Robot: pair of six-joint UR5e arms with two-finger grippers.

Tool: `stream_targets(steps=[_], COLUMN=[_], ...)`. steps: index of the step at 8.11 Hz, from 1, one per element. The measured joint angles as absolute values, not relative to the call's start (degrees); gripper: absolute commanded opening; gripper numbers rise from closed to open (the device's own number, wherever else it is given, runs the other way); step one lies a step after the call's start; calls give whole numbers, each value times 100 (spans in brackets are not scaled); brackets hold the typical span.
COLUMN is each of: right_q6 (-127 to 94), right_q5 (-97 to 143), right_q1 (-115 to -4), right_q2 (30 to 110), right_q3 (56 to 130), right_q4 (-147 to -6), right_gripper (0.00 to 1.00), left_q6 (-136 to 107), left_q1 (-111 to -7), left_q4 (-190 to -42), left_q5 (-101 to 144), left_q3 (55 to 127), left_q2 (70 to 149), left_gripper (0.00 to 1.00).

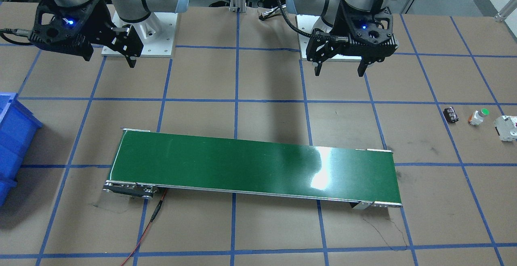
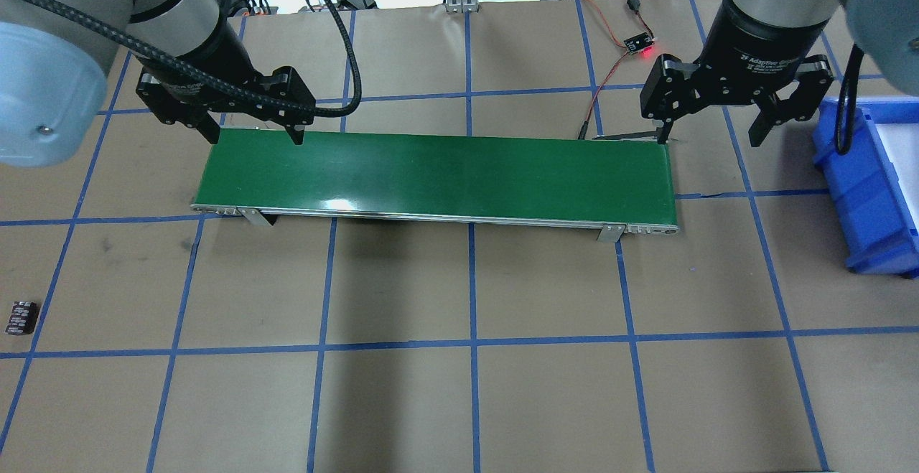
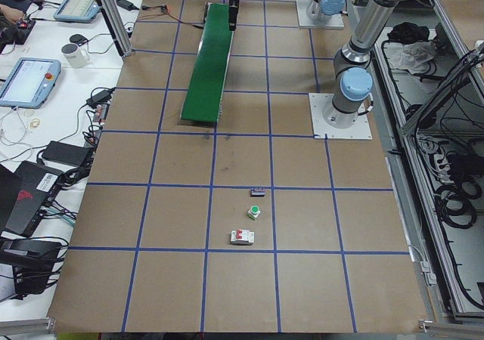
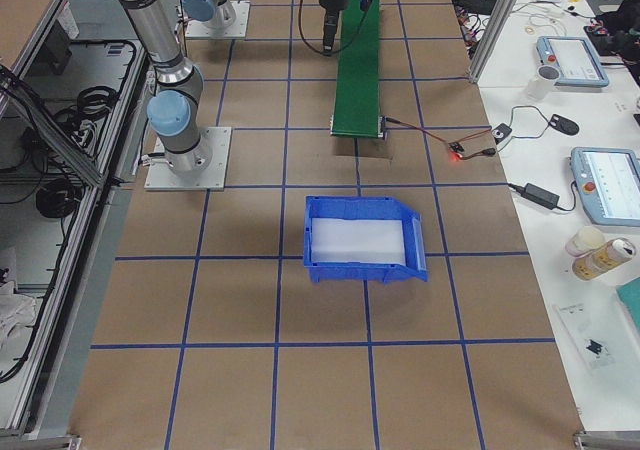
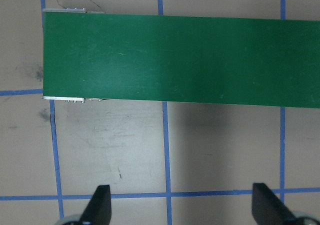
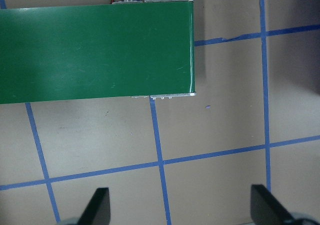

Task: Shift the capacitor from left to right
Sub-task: 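Move the left gripper away from the conveyor toward the dark capacitor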

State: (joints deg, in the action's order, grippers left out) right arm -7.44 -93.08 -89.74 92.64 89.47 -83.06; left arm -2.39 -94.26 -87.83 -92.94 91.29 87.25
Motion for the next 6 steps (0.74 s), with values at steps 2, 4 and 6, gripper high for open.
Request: stream_targets(steps=[2, 4, 6], right_q6=[-740, -744, -744], right_q5=[-9308, -9308, -9304], right_q1=[-8974, -8974, -8974], right_q2=[9264, 9264, 9264], right_q3=[8947, 8947, 8947], right_q4=[-8306, -8306, -8306], right_gripper=[100, 100, 100], left_q6=[-242, -256, -235], left_q1=[-9419, -9414, -9257], left_q4=[-8826, -8836, -8794], left_q5=[-8918, -8676, -8656], left_q3=[9125, 9101, 9079], left_q2=[8769, 8792, 8807], left_gripper=[100, 100, 100])
